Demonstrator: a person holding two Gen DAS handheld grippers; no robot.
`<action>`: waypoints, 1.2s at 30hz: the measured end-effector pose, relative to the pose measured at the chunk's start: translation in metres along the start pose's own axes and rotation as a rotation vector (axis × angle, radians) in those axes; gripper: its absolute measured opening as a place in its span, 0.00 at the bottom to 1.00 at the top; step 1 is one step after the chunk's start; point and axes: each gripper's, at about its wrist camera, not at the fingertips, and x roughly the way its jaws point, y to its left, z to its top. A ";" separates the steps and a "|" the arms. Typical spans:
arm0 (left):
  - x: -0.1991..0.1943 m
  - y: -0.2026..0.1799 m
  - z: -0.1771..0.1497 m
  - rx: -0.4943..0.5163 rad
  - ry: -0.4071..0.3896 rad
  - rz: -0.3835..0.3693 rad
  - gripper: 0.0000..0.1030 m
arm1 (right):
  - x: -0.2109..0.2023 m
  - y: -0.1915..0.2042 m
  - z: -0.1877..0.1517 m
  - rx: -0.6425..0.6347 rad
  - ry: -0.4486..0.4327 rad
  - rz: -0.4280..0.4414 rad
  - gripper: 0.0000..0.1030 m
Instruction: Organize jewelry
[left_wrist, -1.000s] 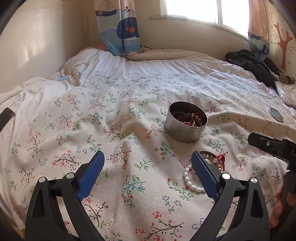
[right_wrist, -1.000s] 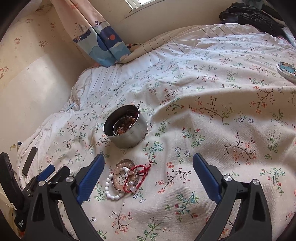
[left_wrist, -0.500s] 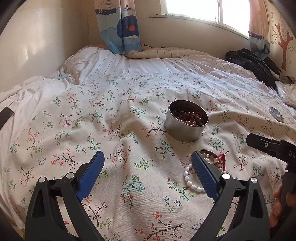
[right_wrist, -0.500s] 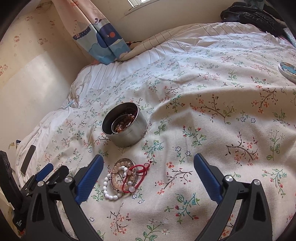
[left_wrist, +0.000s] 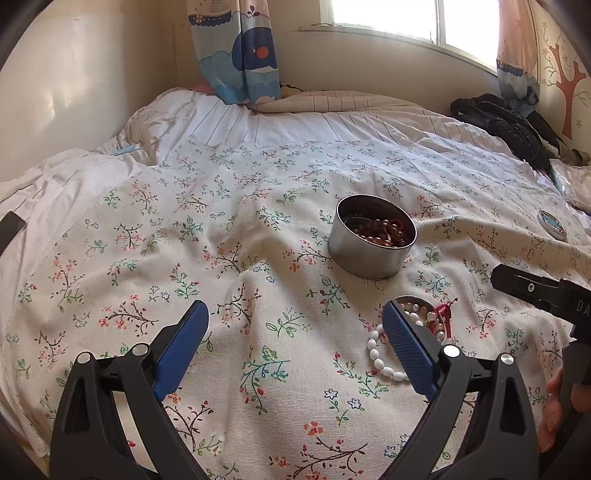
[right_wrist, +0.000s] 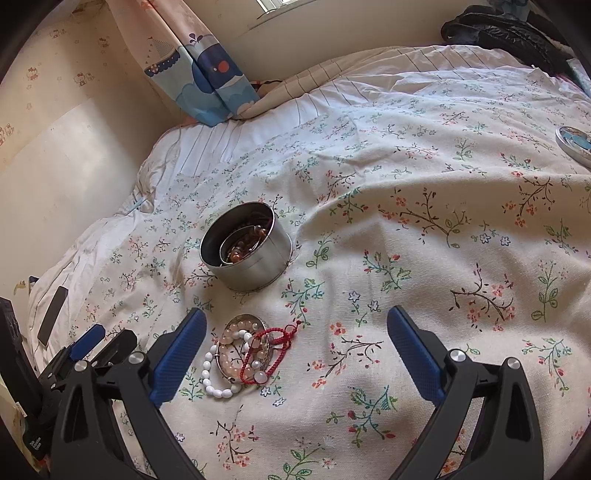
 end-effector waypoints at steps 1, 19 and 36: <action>0.000 0.000 0.000 0.000 0.001 0.000 0.89 | 0.001 0.000 0.000 -0.003 0.001 -0.001 0.92; 0.015 0.021 -0.002 -0.103 0.057 -0.026 0.89 | 0.010 0.001 -0.003 -0.034 0.034 -0.104 0.92; 0.020 -0.004 -0.003 0.012 0.083 -0.016 0.89 | 0.063 0.032 -0.015 -0.317 0.179 -0.359 0.93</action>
